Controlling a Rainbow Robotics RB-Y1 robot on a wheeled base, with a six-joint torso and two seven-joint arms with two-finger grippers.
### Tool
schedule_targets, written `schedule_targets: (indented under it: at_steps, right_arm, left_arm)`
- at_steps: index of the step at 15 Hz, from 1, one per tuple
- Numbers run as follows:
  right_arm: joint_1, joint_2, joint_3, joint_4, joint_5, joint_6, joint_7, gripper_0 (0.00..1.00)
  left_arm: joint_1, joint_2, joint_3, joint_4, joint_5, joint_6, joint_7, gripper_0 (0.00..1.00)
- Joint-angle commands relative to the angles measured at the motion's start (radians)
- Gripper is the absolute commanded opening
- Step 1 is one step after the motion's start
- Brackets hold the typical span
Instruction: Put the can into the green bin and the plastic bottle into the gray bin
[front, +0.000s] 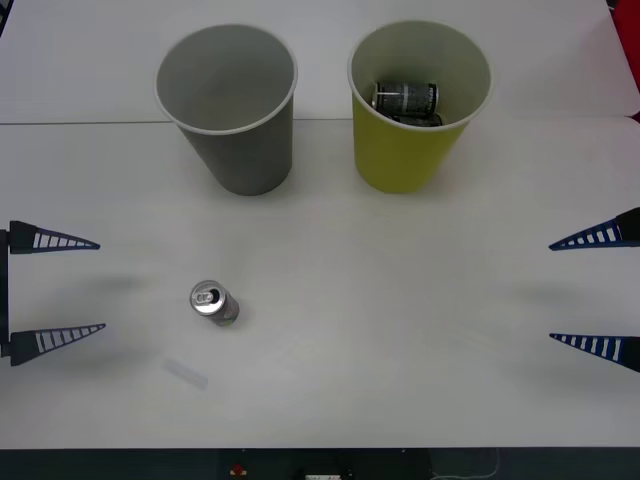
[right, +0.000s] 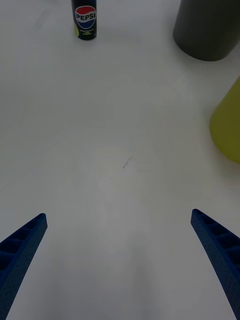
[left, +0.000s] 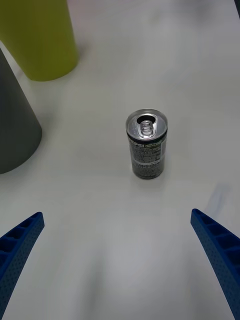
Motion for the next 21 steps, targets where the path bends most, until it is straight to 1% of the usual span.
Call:
schedule_targets:
  at_steps: [1, 4, 7, 16, 21]
  right_arm:
    - [0.000, 0.000, 0.000, 0.000, 0.000, 0.000, 0.000, 1.00]
    - [0.000, 0.000, 0.000, 0.000, 0.000, 0.000, 0.000, 1.00]
    - [0.000, 0.000, 0.000, 0.000, 0.000, 0.000, 0.000, 1.00]
    - [0.000, 0.000, 0.000, 0.000, 0.000, 0.000, 0.000, 1.00]
    - [0.000, 0.000, 0.000, 0.000, 0.000, 0.000, 0.000, 1.00]
  left_arm:
    - [-0.032, -0.028, -0.064, 0.074, 0.044, -0.011, -0.062, 1.00]
    - [-0.053, -0.073, -0.108, 0.135, 0.067, -0.023, -0.079, 1.00]
    - [-0.055, -0.111, -0.130, 0.150, 0.074, -0.012, -0.079, 1.00]
    - [-0.079, -0.233, -0.216, 0.150, 0.071, 0.104, -0.079, 1.00]
    - [-0.095, -0.305, -0.219, 0.150, 0.033, 0.138, -0.073, 1.00]
